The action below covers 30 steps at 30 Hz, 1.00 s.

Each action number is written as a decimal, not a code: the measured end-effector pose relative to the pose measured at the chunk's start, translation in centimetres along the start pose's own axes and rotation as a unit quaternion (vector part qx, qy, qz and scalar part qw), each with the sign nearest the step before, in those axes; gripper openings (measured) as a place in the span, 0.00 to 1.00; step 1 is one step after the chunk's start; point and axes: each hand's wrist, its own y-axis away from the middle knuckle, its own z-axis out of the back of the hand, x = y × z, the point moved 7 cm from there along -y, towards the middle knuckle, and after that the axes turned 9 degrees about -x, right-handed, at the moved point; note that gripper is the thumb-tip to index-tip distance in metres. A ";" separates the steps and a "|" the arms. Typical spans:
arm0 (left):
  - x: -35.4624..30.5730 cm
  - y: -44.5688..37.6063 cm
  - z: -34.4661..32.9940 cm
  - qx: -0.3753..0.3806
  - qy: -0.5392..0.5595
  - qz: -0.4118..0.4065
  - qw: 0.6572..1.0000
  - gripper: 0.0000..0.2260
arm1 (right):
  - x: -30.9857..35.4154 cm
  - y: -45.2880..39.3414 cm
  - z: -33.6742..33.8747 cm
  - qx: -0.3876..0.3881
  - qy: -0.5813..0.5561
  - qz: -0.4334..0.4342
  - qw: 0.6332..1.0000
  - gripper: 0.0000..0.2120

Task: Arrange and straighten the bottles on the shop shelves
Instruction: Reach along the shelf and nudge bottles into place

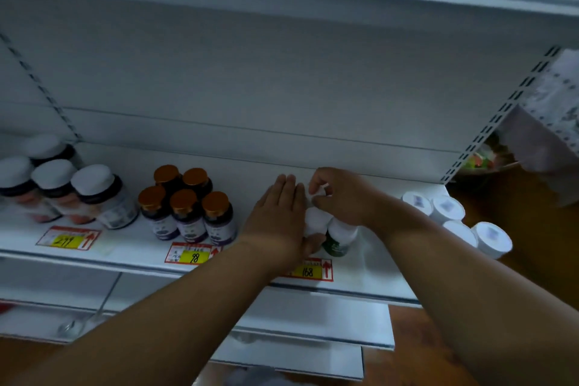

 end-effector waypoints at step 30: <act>32.7 33.8 20.9 -0.225 0.011 0.255 0.940 0.17 | 45.5 2.9 -17.6 -0.068 -0.244 0.219 0.942 0.15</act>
